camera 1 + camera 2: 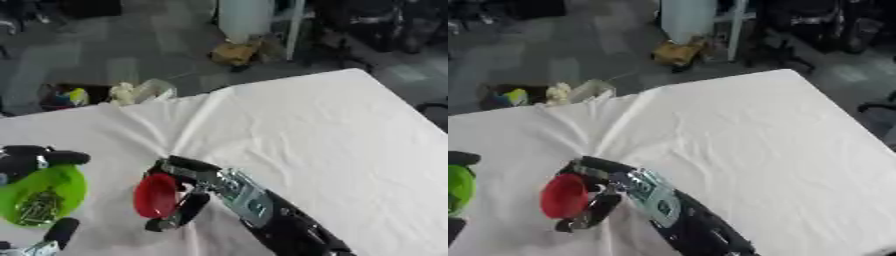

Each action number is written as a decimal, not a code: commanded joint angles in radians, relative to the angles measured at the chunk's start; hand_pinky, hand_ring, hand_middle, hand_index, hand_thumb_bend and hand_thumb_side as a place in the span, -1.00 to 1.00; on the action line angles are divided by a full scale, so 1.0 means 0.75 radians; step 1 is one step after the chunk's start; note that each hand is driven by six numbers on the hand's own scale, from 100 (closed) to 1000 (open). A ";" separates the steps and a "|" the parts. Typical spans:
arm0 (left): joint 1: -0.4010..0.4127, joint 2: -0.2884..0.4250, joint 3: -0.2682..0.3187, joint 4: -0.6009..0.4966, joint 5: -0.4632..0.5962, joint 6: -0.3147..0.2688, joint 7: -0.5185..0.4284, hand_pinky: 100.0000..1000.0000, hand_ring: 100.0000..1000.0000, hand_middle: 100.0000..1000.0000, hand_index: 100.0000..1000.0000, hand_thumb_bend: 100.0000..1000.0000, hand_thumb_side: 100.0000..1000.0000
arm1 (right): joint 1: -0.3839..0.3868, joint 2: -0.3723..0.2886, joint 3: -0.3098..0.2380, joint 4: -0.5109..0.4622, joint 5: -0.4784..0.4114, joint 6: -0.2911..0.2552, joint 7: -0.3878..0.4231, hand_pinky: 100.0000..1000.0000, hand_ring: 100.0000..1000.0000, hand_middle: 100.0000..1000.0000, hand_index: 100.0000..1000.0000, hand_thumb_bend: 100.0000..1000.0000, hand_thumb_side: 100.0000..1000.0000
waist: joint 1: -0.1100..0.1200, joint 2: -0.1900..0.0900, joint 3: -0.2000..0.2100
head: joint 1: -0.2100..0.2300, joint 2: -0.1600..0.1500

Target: Pour the contents of one cup into another cup.

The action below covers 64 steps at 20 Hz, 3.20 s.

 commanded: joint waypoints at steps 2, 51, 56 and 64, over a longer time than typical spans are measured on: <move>-0.026 0.035 -0.013 -0.023 -0.050 0.016 -0.025 -0.87 0.28 0.08 0.78 -1.00 -0.67 | -0.023 -0.003 0.036 -0.069 -0.112 0.046 0.070 -0.31 -1.00 -1.00 -0.29 -1.00 -1.00 | -0.006 -0.028 -0.005 | 0.011 0.010; -0.212 -0.107 -0.069 -0.023 -0.712 -0.123 -0.562 -1.00 -0.34 -0.22 0.68 -0.70 -0.62 | 0.009 0.034 0.127 -0.139 -0.247 0.129 0.213 -0.30 -1.00 -1.00 -0.29 -1.00 -1.00 | 0.019 -0.039 0.027 | -0.031 0.005; -0.244 -0.127 -0.081 -0.023 -0.743 -0.171 -0.624 -1.00 -0.42 -0.22 0.68 -0.62 -0.60 | 0.006 0.034 0.132 -0.138 -0.248 0.129 0.219 -0.30 -1.00 -1.00 -0.29 -1.00 -1.00 | 0.026 -0.037 0.021 | -0.026 0.002; -0.279 -0.146 -0.100 -0.022 -0.819 -0.270 -0.686 -1.00 -0.54 -0.21 0.66 -0.40 -0.53 | 0.004 0.033 0.136 -0.133 -0.246 0.128 0.224 -0.30 -1.00 -1.00 -0.29 -1.00 -1.00 | 0.038 -0.034 0.011 | -0.026 -0.004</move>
